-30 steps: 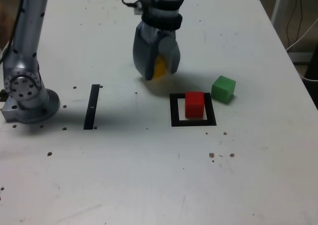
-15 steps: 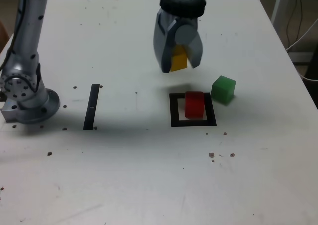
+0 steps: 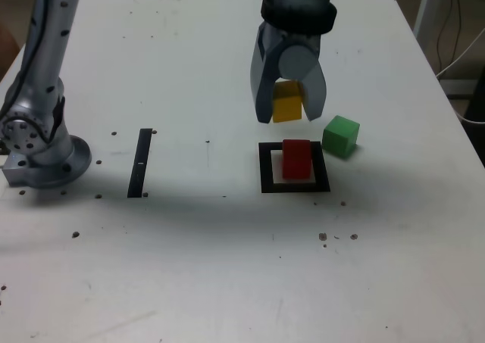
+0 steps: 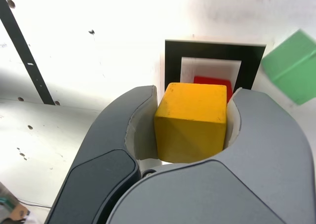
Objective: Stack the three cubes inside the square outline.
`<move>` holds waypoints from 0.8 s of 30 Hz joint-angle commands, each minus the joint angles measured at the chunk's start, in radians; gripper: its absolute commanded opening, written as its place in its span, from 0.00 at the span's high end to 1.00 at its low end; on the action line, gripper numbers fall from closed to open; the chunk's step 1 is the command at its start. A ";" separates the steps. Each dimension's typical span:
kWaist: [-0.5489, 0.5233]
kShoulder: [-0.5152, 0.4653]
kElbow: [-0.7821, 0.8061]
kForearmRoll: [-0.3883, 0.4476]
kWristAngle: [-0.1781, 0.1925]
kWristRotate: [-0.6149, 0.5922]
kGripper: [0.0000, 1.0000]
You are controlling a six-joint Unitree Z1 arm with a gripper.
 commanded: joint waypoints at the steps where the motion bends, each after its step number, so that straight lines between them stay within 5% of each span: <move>1: -0.012 0.010 -0.008 0.003 -0.004 0.002 0.63; 24: -0.088 0.079 -0.019 -0.021 -0.024 0.009 0.63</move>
